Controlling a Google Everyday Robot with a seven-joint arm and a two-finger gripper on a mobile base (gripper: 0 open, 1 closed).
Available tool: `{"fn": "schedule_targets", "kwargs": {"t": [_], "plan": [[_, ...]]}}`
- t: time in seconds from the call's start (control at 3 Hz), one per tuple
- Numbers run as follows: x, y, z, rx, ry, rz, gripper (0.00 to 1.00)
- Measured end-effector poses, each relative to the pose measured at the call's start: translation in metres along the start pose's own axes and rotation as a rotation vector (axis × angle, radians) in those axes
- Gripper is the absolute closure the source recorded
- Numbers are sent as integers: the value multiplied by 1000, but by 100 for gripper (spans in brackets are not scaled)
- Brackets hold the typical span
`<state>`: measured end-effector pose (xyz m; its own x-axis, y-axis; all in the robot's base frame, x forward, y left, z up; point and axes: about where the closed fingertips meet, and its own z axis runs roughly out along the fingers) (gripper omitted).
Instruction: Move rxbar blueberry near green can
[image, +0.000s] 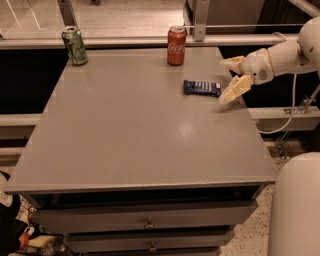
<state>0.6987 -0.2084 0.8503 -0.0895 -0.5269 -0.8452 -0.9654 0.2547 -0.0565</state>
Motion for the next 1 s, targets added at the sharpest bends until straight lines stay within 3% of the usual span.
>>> {"fn": "schedule_targets", "kwargs": {"t": [0.67,1.0], "plan": [[14,0,28,-47,-12,-11,3],[20,-2,38,-59,0,-3,27]]}}
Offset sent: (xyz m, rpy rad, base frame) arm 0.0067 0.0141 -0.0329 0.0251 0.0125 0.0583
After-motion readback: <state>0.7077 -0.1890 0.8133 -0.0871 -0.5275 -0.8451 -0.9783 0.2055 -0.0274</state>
